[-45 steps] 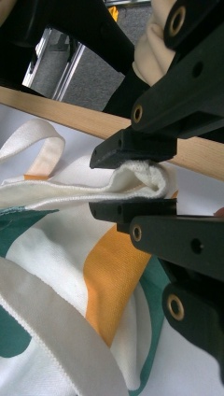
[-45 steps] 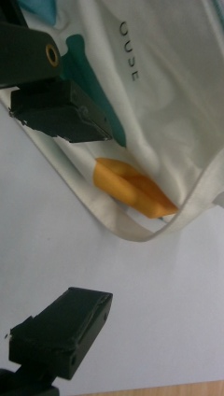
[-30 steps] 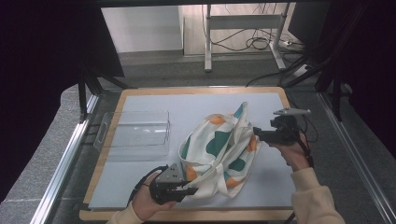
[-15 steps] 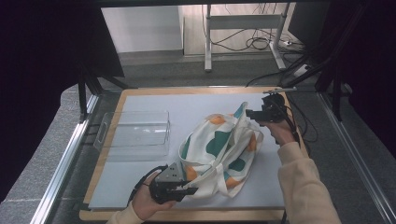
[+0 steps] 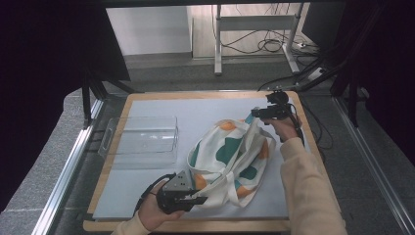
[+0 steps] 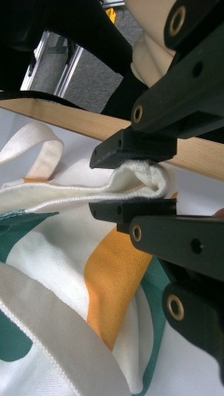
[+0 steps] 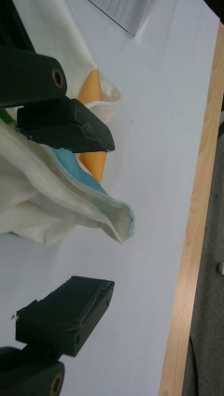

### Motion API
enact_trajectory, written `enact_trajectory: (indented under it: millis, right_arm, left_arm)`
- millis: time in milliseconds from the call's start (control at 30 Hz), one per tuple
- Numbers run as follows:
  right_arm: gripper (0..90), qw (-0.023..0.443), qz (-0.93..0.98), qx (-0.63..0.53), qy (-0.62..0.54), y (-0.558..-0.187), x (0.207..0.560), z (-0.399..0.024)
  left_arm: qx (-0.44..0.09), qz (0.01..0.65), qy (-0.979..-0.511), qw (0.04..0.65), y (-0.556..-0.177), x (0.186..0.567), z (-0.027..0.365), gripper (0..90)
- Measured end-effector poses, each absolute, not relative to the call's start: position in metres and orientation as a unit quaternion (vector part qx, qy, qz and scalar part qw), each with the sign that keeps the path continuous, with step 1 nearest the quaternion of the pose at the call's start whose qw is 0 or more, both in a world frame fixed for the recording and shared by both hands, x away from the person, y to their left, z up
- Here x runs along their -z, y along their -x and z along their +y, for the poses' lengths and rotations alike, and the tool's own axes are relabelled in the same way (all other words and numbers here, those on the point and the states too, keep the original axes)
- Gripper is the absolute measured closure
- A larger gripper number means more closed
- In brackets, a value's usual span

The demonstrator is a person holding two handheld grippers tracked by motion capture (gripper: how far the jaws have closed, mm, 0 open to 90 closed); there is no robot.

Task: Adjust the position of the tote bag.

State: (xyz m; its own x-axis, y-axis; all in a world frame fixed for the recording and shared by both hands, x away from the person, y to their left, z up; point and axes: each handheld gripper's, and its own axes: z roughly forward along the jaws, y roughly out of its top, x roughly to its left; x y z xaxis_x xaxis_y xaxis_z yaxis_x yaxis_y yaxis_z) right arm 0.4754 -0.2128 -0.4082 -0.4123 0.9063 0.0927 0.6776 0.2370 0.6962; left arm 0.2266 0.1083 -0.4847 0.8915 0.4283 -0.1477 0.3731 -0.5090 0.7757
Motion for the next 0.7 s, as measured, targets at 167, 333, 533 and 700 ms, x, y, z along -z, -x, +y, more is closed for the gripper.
enact_trajectory:
  millis: [167,333,533,700]
  right_arm:
    - [29.0,0.165,0.775,-0.325,-0.516,-0.482,0.414,-0.205]
    - [35.6,0.151,0.775,-0.313,-0.527,-0.489,0.421,-0.201]
    - [54.3,0.138,0.777,-0.302,-0.535,-0.493,0.429,-0.2]
    - [72.4,0.125,0.789,-0.296,-0.525,-0.494,0.432,-0.202]
  left_arm:
    - [-0.034,0.231,-0.868,0.439,-0.226,0.485,0.108,74.9]
    - [-0.034,0.231,-0.867,0.441,-0.226,0.485,0.108,75.0]
    - [-0.034,0.231,-0.867,0.441,-0.226,0.485,0.108,75.0]
    - [-0.035,0.231,-0.867,0.44,-0.226,0.485,0.108,75.0]
